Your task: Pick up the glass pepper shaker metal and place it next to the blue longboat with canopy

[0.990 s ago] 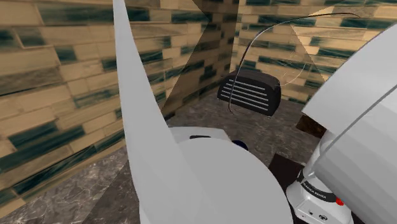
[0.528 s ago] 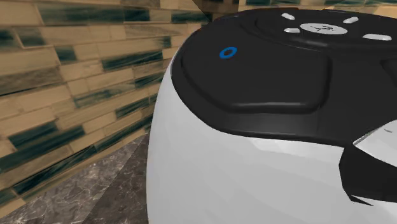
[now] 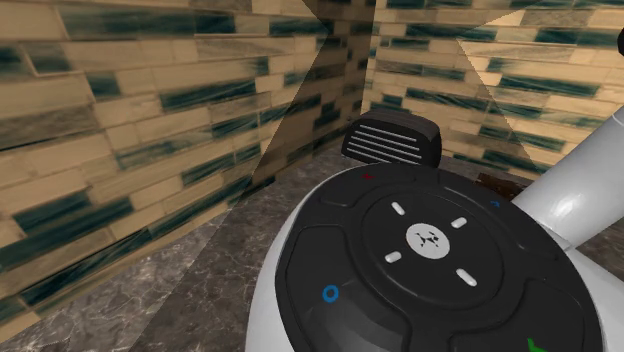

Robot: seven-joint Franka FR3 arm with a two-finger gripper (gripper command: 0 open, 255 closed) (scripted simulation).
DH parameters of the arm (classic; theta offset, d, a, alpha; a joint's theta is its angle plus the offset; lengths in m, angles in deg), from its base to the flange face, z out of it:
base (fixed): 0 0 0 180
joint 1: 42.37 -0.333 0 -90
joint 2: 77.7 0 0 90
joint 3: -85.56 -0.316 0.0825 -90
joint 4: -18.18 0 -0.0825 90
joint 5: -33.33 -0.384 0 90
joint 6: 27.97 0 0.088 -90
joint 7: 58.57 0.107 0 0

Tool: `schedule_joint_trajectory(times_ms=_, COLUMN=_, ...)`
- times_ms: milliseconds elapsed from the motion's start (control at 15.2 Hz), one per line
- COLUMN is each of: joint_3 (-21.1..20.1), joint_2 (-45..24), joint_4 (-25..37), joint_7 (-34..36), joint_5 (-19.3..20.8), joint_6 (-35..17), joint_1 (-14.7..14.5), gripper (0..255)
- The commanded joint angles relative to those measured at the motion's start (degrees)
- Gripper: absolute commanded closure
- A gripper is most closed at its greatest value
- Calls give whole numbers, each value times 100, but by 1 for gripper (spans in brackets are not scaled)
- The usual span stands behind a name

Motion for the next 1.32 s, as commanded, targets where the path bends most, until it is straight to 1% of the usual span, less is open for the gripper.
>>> schedule_joint_trajectory(times_ms=0, joint_3=-46, joint_2=2, joint_4=-36, joint_7=-2, joint_5=-6, joint_6=-49, joint_1=41, gripper=255)
schedule_joint_trajectory(times_ms=396, joint_3=-47, joint_2=2, joint_4=-36, joint_7=-2, joint_5=-7, joint_6=-49, joint_1=41, gripper=255)
schedule_joint_trajectory(times_ms=462, joint_3=-47, joint_2=2, joint_4=-36, joint_7=-2, joint_5=-7, joint_6=-49, joint_1=42, gripper=0)
schedule_joint_trajectory(times_ms=792, joint_3=-47, joint_2=2, joint_4=-35, joint_7=-2, joint_5=-7, joint_6=-49, joint_1=42, gripper=0)
schedule_joint_trajectory(times_ms=924, joint_3=673, joint_2=-3, joint_4=159, joint_7=29, joint_5=41, joint_6=318, joint_1=-667, gripper=0)
schedule_joint_trajectory(times_ms=990, joint_3=957, joint_2=74, joint_4=270, joint_7=-20, joint_5=-23, joint_6=511, joint_1=-924, gripper=0)
schedule_joint_trajectory(times_ms=1056, joint_3=1142, joint_2=142, joint_4=363, joint_7=-63, joint_5=-79, joint_6=664, joint_1=-1082, gripper=0)
schedule_joint_trajectory(times_ms=1254, joint_3=1130, joint_2=166, joint_4=364, joint_7=-83, joint_5=-108, joint_6=667, joint_1=-1062, gripper=0)
